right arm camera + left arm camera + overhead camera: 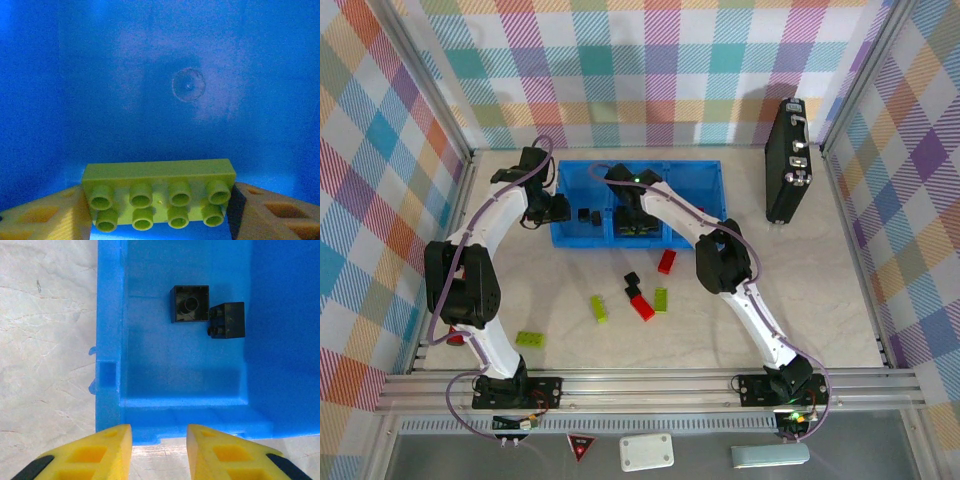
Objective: Sort the legos into containers by color
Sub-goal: Place the lego in the container.
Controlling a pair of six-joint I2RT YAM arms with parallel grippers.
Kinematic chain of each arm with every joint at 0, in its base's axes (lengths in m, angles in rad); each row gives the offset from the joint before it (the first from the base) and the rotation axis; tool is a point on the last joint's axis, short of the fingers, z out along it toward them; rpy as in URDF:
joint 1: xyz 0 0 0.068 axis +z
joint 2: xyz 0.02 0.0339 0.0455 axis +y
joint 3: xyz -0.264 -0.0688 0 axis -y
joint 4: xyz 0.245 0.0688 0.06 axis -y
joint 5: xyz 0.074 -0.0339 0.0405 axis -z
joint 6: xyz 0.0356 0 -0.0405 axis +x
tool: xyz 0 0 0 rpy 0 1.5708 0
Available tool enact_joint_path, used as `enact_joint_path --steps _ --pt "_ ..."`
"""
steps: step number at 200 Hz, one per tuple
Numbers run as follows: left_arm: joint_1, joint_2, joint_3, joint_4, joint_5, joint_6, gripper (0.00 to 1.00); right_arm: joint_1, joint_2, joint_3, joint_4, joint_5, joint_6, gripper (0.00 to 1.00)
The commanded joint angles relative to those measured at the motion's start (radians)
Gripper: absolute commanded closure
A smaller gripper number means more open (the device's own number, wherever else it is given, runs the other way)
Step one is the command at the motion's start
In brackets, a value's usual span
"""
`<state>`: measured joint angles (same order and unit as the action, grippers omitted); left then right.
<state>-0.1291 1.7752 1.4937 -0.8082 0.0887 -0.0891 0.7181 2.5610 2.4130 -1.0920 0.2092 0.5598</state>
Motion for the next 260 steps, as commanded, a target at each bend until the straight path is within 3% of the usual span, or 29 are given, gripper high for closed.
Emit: enact_joint_path --steps 1,116,260 --pt "0.016 -0.043 -0.014 0.003 0.005 -0.006 0.65 0.0 0.016 0.031 0.0 0.002 -0.006 0.32" --pt "0.014 -0.037 -0.016 0.006 0.022 -0.006 0.66 0.0 -0.057 0.049 -0.026 -0.014 -0.016 0.23" --pt "0.014 -0.032 -0.018 0.003 0.019 -0.001 0.66 0.027 -0.247 0.014 -0.161 -0.072 -0.053 0.25"
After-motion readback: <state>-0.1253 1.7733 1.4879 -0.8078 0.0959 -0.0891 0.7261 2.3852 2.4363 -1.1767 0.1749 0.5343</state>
